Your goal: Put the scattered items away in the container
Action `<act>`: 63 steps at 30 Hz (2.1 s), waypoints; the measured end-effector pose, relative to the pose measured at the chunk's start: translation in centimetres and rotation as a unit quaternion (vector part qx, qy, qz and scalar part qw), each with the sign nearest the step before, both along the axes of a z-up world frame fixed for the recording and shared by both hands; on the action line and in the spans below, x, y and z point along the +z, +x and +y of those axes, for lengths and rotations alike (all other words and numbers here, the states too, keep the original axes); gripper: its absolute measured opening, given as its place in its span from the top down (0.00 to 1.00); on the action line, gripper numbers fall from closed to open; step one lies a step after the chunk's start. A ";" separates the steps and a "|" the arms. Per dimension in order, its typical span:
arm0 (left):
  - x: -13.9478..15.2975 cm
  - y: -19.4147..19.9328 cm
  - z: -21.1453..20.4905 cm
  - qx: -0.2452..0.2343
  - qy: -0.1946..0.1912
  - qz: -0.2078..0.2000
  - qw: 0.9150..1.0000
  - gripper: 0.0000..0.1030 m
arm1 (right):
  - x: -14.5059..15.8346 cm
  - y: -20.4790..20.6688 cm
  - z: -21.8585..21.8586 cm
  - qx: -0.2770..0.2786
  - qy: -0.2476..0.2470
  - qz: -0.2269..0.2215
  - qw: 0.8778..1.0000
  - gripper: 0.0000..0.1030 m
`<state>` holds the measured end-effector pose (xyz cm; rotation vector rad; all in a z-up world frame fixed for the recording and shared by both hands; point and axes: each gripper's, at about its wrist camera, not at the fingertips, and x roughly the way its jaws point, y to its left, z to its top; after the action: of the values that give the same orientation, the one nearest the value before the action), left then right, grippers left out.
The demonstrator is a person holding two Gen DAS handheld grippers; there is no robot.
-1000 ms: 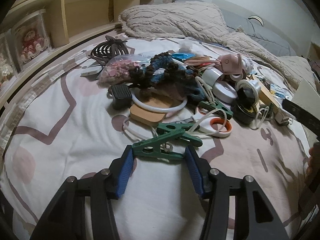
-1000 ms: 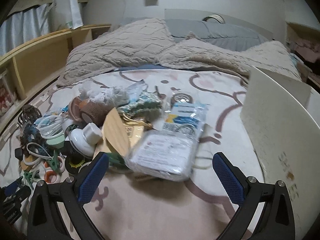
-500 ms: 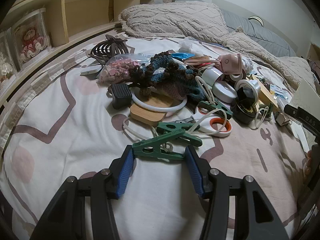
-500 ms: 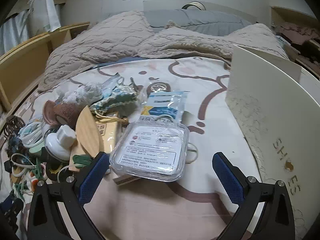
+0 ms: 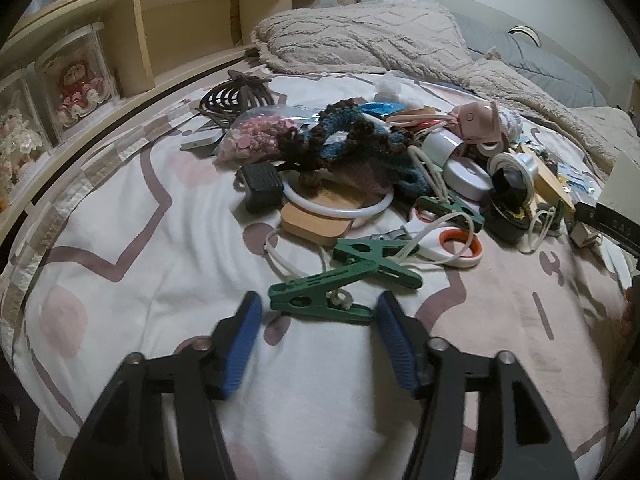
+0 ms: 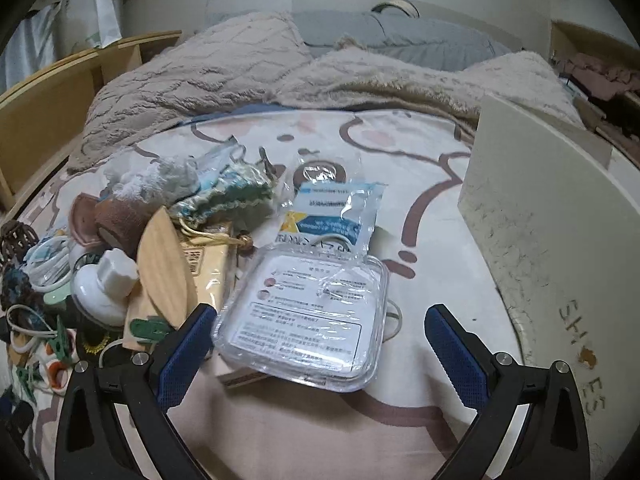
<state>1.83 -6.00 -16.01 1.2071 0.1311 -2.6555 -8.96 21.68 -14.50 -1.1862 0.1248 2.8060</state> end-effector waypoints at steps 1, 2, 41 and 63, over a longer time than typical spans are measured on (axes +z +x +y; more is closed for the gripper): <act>-0.1 0.0 -0.1 0.002 0.004 -0.001 1.000 0.38 | -0.1 0.0 0.2 0.002 -0.007 -0.001 1.000 0.12; -0.1 0.0 -0.2 0.003 0.007 -0.001 1.000 0.38 | -0.1 0.1 0.2 0.004 -0.012 0.000 1.000 0.18; 0.2 0.1 0.2 -0.018 0.020 0.006 1.000 0.51 | 1.8 4.3 3.0 -0.002 -0.031 -0.009 0.999 0.14; 0.2 0.1 0.3 -0.021 0.018 0.006 1.000 0.51 | 1.1 1.5 1.8 0.018 0.082 0.000 0.996 0.68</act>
<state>1.97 -5.68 -15.84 1.2185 0.1591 -2.7071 -7.50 23.50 -13.37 -1.1625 -0.1250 2.7829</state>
